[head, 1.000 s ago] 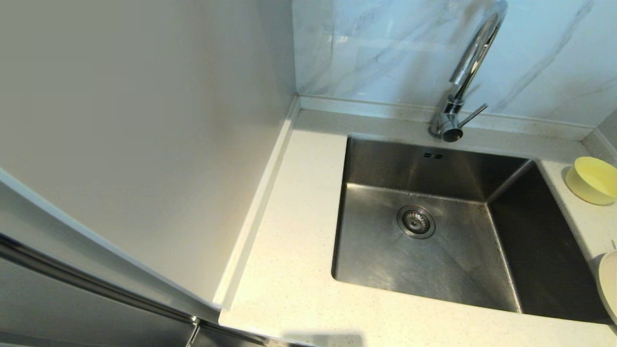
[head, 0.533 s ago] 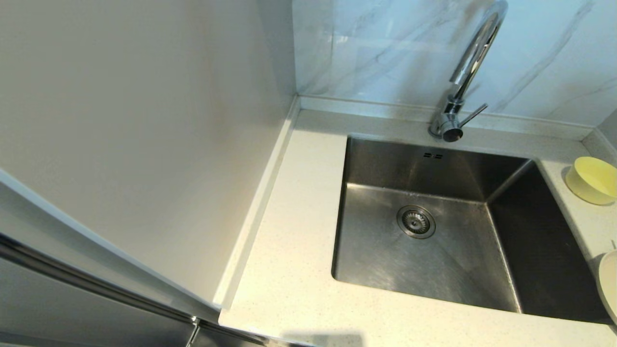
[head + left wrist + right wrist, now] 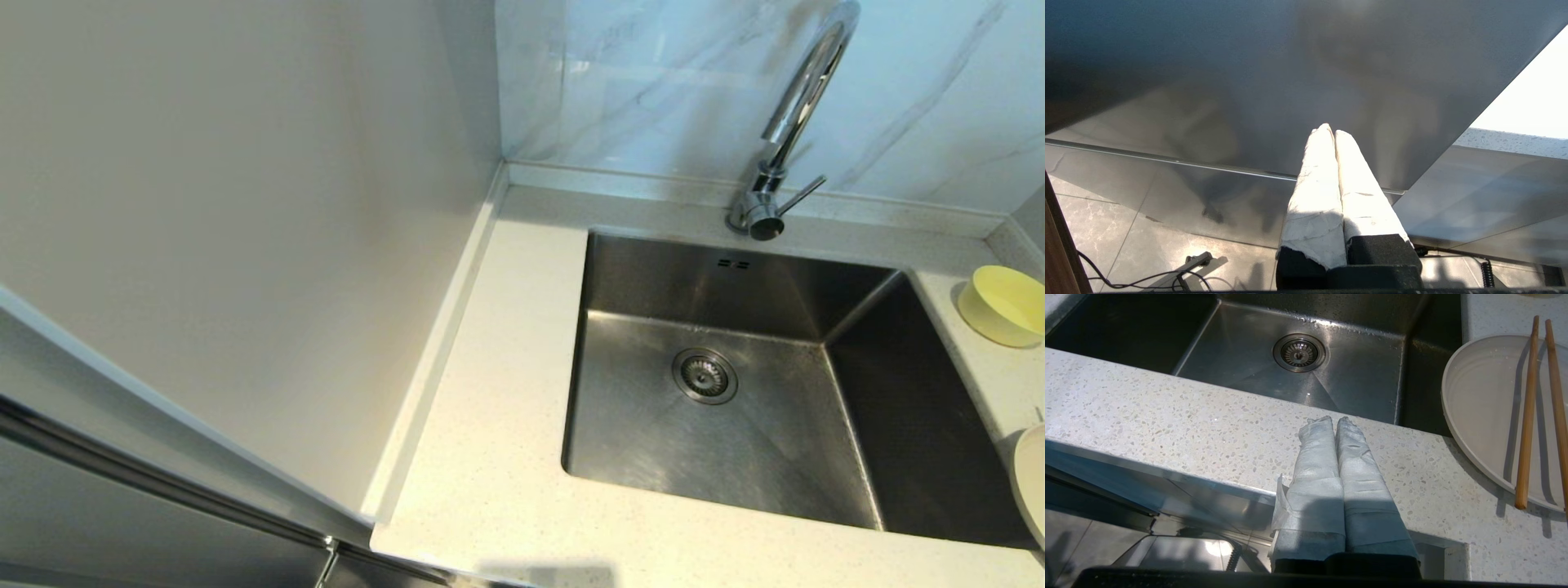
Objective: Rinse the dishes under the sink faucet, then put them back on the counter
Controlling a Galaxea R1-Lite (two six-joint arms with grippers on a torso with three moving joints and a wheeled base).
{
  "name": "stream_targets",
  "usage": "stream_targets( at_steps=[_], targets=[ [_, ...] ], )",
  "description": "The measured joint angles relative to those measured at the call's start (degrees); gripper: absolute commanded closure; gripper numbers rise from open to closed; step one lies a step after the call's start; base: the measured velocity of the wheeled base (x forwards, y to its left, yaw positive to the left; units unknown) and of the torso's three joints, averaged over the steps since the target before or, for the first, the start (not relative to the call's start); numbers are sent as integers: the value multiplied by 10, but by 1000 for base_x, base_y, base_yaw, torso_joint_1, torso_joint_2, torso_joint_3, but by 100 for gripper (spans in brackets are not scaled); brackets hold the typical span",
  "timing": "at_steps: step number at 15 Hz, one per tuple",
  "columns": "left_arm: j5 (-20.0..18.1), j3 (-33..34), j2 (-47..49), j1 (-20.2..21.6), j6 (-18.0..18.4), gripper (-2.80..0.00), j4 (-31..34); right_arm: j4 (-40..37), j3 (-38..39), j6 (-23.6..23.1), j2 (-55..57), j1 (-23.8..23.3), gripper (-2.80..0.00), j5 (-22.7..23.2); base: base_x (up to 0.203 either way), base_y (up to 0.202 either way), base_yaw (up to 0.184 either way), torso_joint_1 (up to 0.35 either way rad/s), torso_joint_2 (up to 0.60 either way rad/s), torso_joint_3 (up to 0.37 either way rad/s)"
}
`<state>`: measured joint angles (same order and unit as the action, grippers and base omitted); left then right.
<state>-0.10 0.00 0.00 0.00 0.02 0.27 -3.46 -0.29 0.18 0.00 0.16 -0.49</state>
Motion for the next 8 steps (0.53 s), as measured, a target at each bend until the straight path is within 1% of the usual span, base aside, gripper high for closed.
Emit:
stream_targets(
  at_steps=[3, 8],
  targets=[
    [0, 0, 0, 0, 0, 0, 0, 2, 1, -7, 0, 0, 0, 3, 0, 0, 0, 0, 0, 0],
    [0, 0, 0, 0, 0, 0, 0, 1, 1, -1, 0, 0, 0, 1, 0, 0, 0, 0, 0, 0]
  ],
)
